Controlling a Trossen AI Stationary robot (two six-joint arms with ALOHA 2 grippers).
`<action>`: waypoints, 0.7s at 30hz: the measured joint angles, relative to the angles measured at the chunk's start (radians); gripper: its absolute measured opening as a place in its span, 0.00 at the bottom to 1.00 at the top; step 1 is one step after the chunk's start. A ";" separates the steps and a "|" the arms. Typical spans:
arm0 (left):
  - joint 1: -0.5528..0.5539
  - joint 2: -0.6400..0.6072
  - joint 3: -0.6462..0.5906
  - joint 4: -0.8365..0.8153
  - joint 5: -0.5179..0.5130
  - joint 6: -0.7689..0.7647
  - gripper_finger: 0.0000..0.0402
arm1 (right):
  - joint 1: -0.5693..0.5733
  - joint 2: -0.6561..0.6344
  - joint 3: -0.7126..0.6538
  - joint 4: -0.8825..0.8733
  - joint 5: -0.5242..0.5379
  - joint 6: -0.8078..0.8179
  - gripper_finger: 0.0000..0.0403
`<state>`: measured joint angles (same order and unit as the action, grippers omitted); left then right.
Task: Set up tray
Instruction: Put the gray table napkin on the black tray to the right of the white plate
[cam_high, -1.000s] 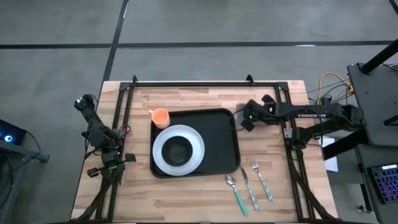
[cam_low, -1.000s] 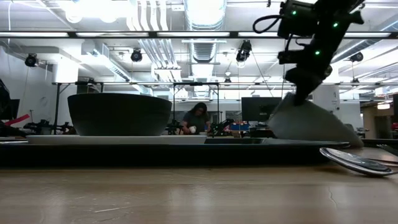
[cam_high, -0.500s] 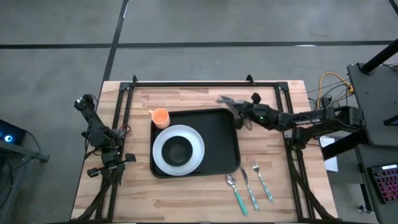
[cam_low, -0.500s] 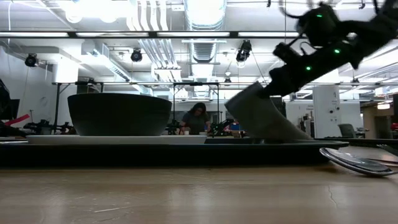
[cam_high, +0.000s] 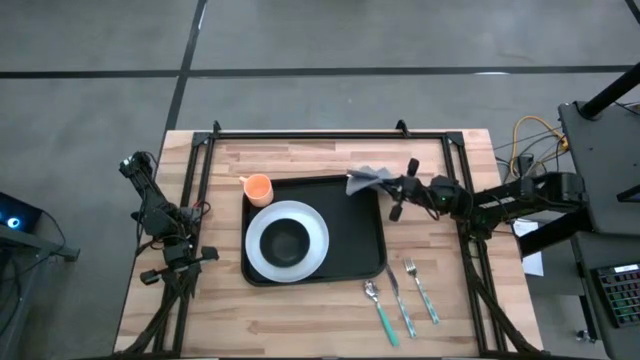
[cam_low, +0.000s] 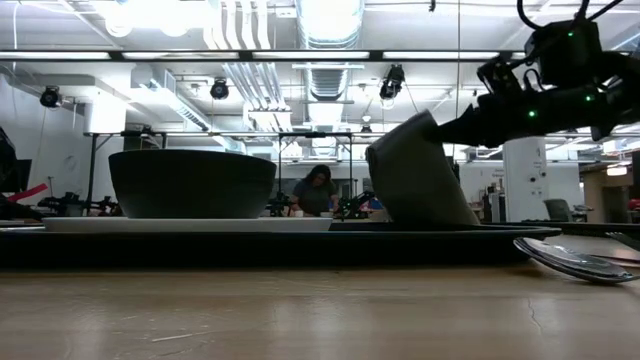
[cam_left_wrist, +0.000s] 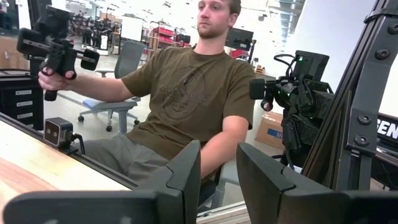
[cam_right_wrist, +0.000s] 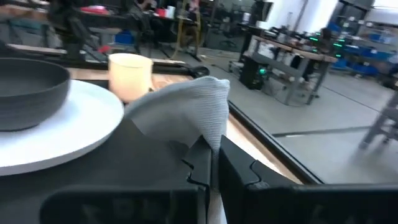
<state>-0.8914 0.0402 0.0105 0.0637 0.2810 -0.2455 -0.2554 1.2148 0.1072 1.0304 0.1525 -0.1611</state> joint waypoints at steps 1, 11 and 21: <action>0.000 0.000 0.000 0.000 0.000 0.000 0.21 | 0.001 0.000 0.003 -0.001 -0.007 0.001 0.02; 0.000 0.000 0.000 0.000 0.000 0.000 0.21 | 0.017 0.000 0.022 -0.003 -0.137 0.061 0.02; 0.000 0.000 0.000 -0.001 0.000 0.000 0.21 | 0.119 0.000 0.015 -0.057 -0.314 0.027 0.02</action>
<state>-0.8917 0.0402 0.0105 0.0631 0.2810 -0.2458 -0.1367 1.2148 0.1223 0.9733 -0.1615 -0.1346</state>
